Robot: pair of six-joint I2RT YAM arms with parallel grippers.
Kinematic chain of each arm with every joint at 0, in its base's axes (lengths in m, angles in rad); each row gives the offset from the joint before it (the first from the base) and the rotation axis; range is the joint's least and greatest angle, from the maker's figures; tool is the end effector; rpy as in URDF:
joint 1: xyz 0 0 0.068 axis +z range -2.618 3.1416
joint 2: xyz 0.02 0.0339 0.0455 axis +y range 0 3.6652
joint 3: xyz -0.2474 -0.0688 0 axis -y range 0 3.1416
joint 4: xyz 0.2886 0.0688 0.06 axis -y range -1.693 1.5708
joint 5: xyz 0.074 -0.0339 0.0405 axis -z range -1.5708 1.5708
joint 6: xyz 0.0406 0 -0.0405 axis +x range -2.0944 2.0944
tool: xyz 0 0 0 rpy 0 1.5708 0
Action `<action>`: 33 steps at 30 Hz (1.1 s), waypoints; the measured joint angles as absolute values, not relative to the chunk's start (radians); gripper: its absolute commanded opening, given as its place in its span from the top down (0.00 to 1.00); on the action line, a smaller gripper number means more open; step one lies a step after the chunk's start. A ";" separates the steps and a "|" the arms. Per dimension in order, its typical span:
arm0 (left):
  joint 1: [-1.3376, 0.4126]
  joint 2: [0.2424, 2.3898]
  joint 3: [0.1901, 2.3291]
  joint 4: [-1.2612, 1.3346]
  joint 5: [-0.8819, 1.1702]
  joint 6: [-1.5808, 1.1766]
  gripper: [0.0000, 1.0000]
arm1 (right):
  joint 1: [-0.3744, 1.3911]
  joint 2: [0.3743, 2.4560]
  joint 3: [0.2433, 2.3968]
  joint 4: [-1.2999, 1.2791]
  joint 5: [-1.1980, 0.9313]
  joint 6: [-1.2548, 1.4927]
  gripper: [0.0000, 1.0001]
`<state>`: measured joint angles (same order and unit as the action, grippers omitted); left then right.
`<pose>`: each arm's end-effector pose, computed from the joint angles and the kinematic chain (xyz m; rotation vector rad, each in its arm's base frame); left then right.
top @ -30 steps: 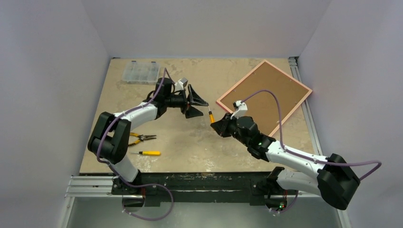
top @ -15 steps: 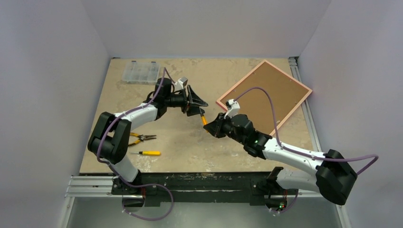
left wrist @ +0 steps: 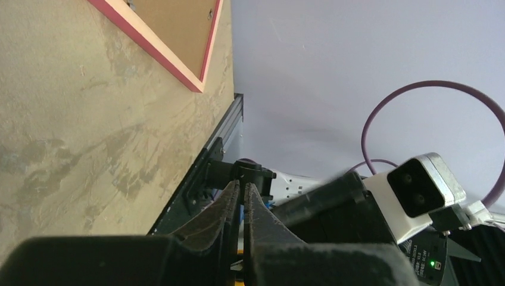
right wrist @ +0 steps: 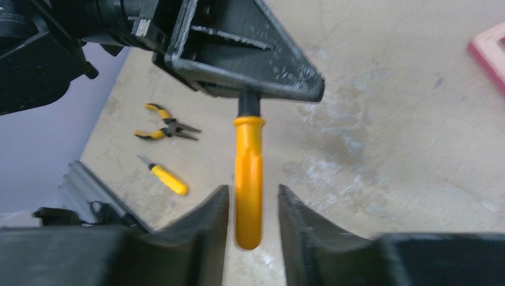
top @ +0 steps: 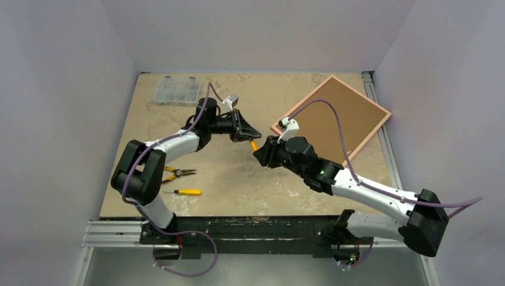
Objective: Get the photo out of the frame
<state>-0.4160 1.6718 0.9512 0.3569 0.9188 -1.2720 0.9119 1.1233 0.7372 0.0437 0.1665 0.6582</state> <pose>0.3470 -0.1886 0.1792 -0.2333 2.3411 -1.8792 0.1953 0.2412 0.2452 -0.1369 2.0086 0.8832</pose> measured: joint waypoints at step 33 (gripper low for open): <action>-0.434 1.854 0.691 1.061 0.881 -1.953 1.00 | 1.042 1.243 0.534 0.595 0.541 0.651 0.53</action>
<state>-0.4339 1.8542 0.6914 1.0615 0.8810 -1.9530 1.0424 1.2430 0.5339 0.5953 0.5407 0.6514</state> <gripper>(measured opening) 0.032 0.506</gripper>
